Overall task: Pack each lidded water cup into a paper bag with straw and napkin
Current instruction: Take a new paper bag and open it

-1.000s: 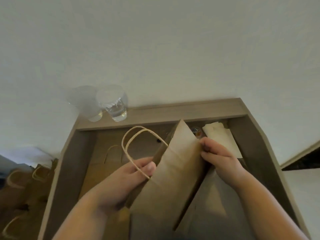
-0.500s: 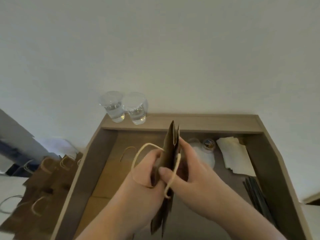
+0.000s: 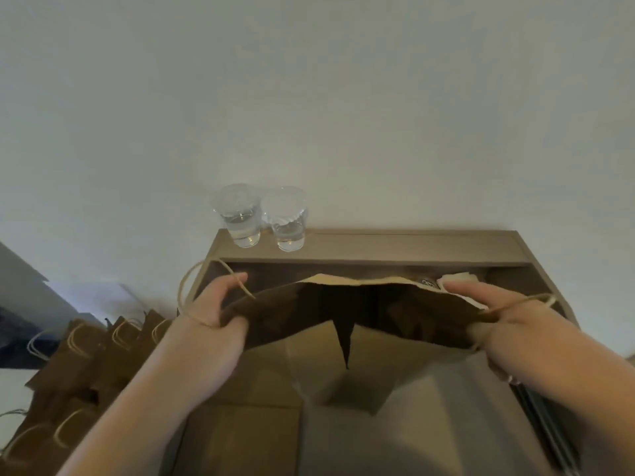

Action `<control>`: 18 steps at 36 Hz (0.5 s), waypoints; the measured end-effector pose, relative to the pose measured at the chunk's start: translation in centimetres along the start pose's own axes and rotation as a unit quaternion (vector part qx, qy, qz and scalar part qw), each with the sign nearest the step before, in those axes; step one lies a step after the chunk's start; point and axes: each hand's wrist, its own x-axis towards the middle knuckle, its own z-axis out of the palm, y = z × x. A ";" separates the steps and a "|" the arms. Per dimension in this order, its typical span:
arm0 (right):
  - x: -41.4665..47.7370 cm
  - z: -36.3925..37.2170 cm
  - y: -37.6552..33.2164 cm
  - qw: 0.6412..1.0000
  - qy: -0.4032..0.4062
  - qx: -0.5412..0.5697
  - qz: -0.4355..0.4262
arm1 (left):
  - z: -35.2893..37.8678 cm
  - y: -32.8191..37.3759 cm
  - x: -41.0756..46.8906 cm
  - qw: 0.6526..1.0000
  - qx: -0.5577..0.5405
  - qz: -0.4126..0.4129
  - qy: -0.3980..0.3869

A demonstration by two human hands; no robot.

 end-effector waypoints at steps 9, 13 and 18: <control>0.9 2.5 -3.1 0.993 0.039 0.114 0.014 | -4.1 -1.7 0.7 0.998 0.000 -0.008 0.055; 0.0 3.7 -4.9 0.992 0.010 0.127 -0.008 | -6.0 -2.2 0.8 1.000 -0.003 0.009 0.009; -0.6 6.9 -6.8 0.993 -0.086 -0.012 -0.075 | -4.3 -1.5 -0.1 0.994 0.015 0.066 -0.090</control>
